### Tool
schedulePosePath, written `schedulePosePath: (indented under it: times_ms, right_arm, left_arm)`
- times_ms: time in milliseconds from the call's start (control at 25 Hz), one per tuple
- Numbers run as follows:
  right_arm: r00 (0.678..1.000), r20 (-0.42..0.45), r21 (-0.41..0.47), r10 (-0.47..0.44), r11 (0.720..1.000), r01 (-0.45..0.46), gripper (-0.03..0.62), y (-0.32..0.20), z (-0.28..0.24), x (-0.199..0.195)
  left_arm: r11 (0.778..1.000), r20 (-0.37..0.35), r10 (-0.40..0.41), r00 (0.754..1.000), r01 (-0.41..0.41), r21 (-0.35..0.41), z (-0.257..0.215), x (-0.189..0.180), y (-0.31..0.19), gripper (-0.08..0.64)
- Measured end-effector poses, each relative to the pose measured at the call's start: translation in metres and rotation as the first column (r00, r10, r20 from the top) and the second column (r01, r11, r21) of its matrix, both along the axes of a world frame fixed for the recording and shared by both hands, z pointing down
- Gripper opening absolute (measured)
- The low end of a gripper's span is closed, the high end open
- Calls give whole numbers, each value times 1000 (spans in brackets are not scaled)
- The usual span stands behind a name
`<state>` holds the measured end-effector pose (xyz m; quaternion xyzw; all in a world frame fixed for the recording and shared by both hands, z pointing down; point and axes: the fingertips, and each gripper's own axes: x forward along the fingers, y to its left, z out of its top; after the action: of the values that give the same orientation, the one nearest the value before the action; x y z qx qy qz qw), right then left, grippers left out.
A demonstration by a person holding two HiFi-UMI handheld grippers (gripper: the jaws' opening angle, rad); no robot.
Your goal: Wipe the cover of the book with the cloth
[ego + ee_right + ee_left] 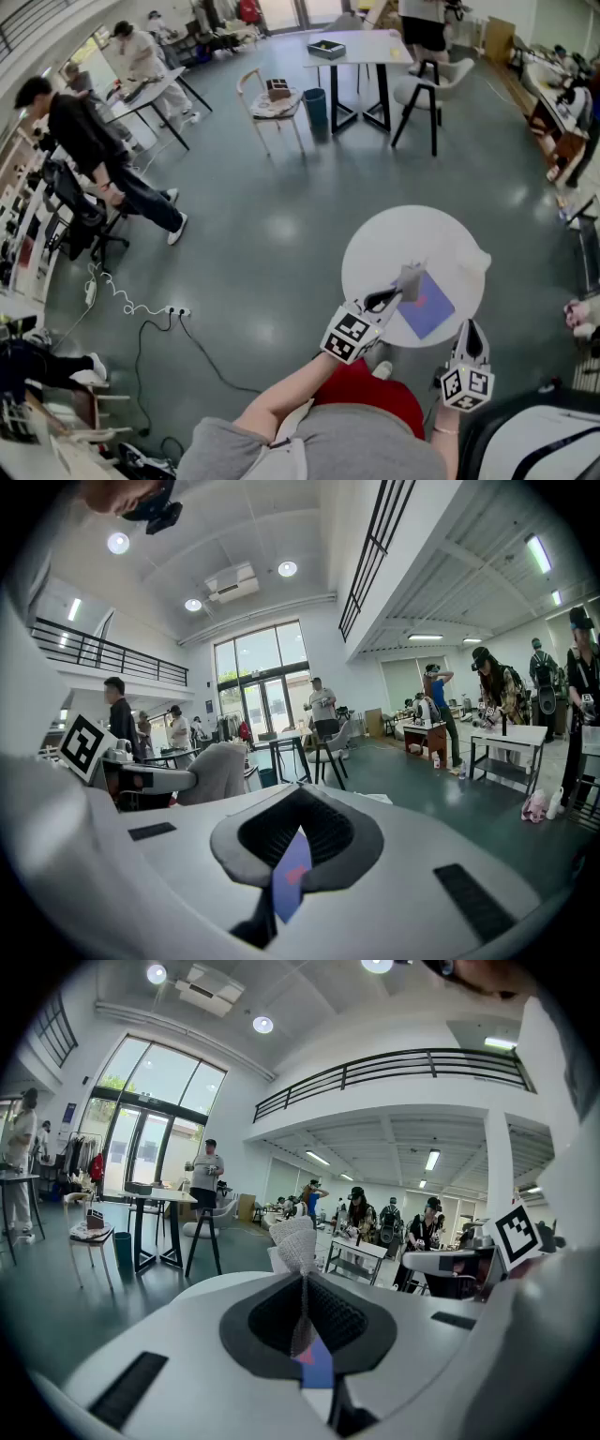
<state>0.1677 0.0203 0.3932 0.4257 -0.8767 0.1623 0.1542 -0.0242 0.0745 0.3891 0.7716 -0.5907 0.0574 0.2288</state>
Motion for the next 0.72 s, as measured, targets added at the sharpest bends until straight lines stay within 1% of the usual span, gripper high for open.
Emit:
schedulePosePath:
  times_ms: [80,120,160,200,400,560,720]
  right_arm:
    - [995,46,54,-85,995,82,29,-36,0,-57]
    - [991,67,78,-117,991,112,29,-51,-2,-79]
    - [987,83,98,-136,987,128,29,-62,-5,-93]
    - [986,92,109,-142,985,132,29,-69,-7,-97]
    - [988,82,97,-128,988,120,29,-87,5,-78]
    - [990,70,73,-125,990,120,29,-83,12,-76]
    - [991,64,69,-117,991,113,29,-82,13,-76]
  left_arm:
    - [996,51,-82,995,79,52,-2,-48,-26,25]
    - [991,71,-115,991,110,72,-3,-66,-37,25]
    - [988,85,-136,987,129,83,-3,-76,-46,25]
    - [987,93,-144,985,137,84,0,-79,-54,25]
    - [991,105,-129,986,124,58,17,-56,-80,25]
    - [993,108,-115,987,110,51,20,-53,-82,25]
    - [994,106,-105,989,100,51,19,-54,-84,26]
